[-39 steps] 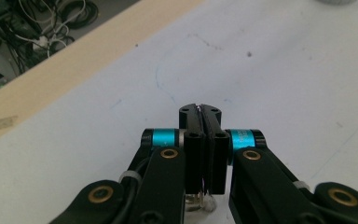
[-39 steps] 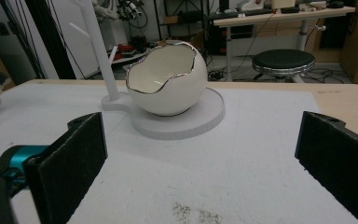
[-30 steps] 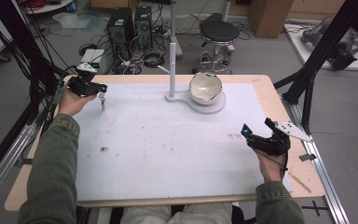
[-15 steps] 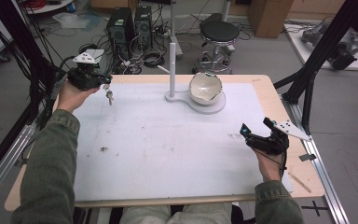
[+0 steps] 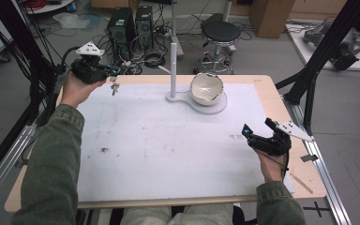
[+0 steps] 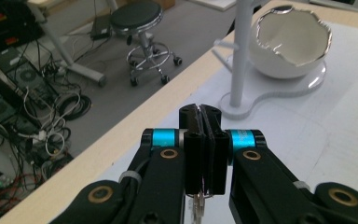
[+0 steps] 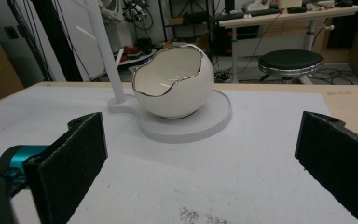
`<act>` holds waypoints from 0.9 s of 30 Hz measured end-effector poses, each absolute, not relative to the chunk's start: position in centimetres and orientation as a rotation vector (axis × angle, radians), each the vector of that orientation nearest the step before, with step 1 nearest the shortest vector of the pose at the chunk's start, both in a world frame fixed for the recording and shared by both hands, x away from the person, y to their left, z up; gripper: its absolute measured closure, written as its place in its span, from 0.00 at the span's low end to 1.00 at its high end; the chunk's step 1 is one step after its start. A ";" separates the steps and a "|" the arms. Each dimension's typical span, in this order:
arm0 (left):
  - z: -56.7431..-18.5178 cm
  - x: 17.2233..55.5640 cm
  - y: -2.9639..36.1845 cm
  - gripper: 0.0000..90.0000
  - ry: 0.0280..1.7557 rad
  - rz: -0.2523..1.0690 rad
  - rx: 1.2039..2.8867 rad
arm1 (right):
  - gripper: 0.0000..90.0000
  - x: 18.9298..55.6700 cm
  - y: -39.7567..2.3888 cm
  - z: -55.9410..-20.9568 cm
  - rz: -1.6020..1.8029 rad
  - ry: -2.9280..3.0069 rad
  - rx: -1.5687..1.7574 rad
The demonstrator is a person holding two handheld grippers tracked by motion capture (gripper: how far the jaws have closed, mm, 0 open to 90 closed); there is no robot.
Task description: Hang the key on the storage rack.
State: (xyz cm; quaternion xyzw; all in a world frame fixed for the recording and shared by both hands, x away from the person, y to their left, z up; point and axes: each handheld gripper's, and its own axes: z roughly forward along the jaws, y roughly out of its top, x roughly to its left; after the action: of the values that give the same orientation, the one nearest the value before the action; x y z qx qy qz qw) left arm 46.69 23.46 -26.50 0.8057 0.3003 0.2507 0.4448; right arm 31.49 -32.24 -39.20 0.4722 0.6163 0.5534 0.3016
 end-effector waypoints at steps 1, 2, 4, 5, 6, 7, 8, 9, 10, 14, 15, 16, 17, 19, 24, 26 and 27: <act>-26.2 46.7 23.2 0.98 0.736 0.623 1.992 | 0.01 31.5 -32.3 -39.2 1.470 1.633 1.253; -25.9 46.6 23.0 0.98 0.730 0.624 1.995 | 0.01 31.5 -32.3 -39.2 1.470 1.633 1.253; -25.4 46.5 22.6 0.98 0.710 0.626 1.988 | 0.01 31.5 -32.3 -39.2 1.468 1.632 1.251; -25.1 46.5 22.2 0.98 0.701 0.624 1.980 | 0.01 31.5 -32.3 -39.2 1.467 1.633 1.250; -24.8 46.4 22.0 0.98 0.692 0.626 1.975 | 0.01 31.5 -32.3 -39.2 1.465 1.634 1.251; -24.6 46.4 21.7 0.98 0.686 0.623 1.973 | 0.01 31.5 -32.3 -39.2 1.465 1.633 1.252; -24.5 46.3 21.5 0.98 0.683 0.624 1.972 | 0.01 31.5 -32.3 -39.2 1.465 1.633 1.252; -24.2 46.4 21.0 0.98 0.673 0.628 1.981 | 0.01 31.5 -32.3 -39.2 1.469 1.631 1.251; -24.2 46.4 21.0 0.98 0.673 0.628 1.981 | 0.01 31.5 -32.3 -39.2 1.469 1.634 1.253; -23.7 46.3 20.4 0.98 0.664 0.629 1.983 | 0.01 31.5 -32.2 -39.2 1.468 1.641 1.249; -23.4 46.3 20.1 0.98 0.658 0.625 1.983 | 0.01 31.5 -32.2 -39.2 1.468 1.641 1.248; -23.4 46.3 20.1 0.98 0.658 0.625 1.983 | 0.01 31.5 -32.2 -39.2 1.468 1.641 1.248; -23.2 46.3 19.9 0.98 0.654 0.627 1.979 | 0.01 31.5 -32.2 -39.2 1.470 1.642 1.249; -23.0 46.3 19.6 0.98 0.645 0.620 1.970 | 0.01 31.5 -32.3 -39.2 1.475 1.639 1.244; -22.3 46.3 18.2 0.98 0.617 0.611 1.981 | 0.01 31.5 -32.3 -39.2 1.477 1.639 1.243; -22.1 46.2 17.6 0.98 0.603 0.598 1.980 | 0.01 31.5 -32.2 -39.2 1.479 1.640 1.247; -22.0 46.2 17.3 0.98 0.595 0.597 1.983 | 0.01 31.5 -32.2 -39.2 1.478 1.643 1.246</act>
State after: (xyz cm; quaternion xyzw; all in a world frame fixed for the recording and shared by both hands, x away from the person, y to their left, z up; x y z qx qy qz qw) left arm 46.20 17.27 -22.02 0.8104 0.2432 0.2440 0.4738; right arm 31.52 -32.23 -39.19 0.4686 0.6184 0.5563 0.2976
